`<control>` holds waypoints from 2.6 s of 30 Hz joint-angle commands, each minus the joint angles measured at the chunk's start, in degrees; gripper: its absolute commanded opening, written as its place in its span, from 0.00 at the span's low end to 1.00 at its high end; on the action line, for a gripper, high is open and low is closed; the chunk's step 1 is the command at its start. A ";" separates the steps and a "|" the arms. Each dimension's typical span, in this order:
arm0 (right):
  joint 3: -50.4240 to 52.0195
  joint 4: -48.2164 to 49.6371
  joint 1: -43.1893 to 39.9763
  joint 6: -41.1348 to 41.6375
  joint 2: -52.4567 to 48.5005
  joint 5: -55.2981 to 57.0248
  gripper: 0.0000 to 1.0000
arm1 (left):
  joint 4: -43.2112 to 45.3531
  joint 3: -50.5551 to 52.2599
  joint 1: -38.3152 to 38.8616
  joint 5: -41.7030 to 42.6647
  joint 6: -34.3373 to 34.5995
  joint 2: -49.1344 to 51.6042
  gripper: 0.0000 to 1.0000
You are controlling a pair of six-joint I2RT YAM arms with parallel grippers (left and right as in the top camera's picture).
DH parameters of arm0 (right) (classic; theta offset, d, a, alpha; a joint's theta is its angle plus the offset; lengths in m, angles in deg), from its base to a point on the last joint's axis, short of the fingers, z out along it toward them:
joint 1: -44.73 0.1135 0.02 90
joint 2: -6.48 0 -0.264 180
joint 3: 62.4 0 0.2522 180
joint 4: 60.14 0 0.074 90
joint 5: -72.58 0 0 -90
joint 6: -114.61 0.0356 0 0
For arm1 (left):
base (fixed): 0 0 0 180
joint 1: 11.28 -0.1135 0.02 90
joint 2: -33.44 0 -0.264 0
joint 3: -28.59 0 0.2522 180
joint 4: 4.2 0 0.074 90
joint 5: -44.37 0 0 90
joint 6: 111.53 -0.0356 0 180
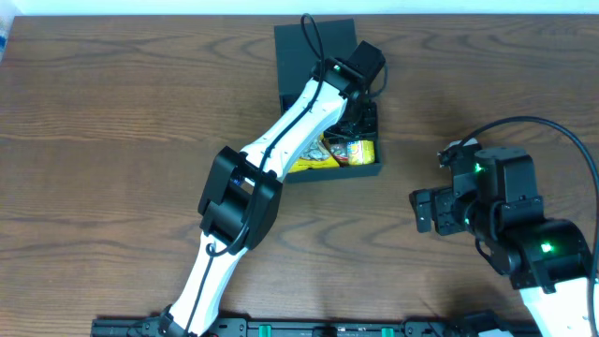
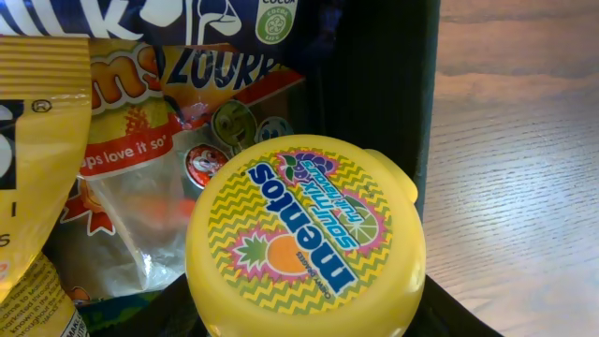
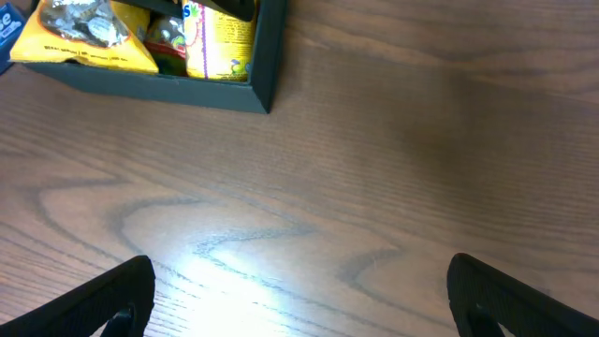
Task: Pack container
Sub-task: 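Lower the Mentos container into the box and open the left gripper, then move the left gripper back to the blue Eclipse mints tin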
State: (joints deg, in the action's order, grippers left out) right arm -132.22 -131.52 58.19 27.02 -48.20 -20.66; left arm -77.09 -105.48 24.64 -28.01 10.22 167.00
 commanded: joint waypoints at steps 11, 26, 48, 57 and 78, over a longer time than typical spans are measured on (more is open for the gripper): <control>-0.07 0.00 -0.42 0.74 0.39 -0.42 0.99 | -0.83 -1.79 0.22 -0.26 0.59 0.04 0.56; -0.07 0.00 -0.42 0.74 0.39 -0.42 0.99 | -5.03 -7.74 0.11 -3.80 -0.02 -0.63 0.93; -0.07 0.00 -0.42 0.74 0.39 -0.42 0.99 | -37.68 -26.69 2.60 -27.32 -7.63 -11.56 0.86; -0.07 0.00 -0.42 0.74 0.39 -0.42 0.99 | -37.68 -24.68 4.61 -30.69 -12.50 -16.35 0.87; -0.07 0.00 -0.42 0.74 0.39 -0.39 0.99 | -17.64 32.22 4.07 -35.43 -15.56 -49.42 0.95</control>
State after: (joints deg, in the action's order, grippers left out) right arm -132.24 -131.52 58.19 27.02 -48.20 -20.68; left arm -96.52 -80.31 29.23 -66.02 -1.17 120.14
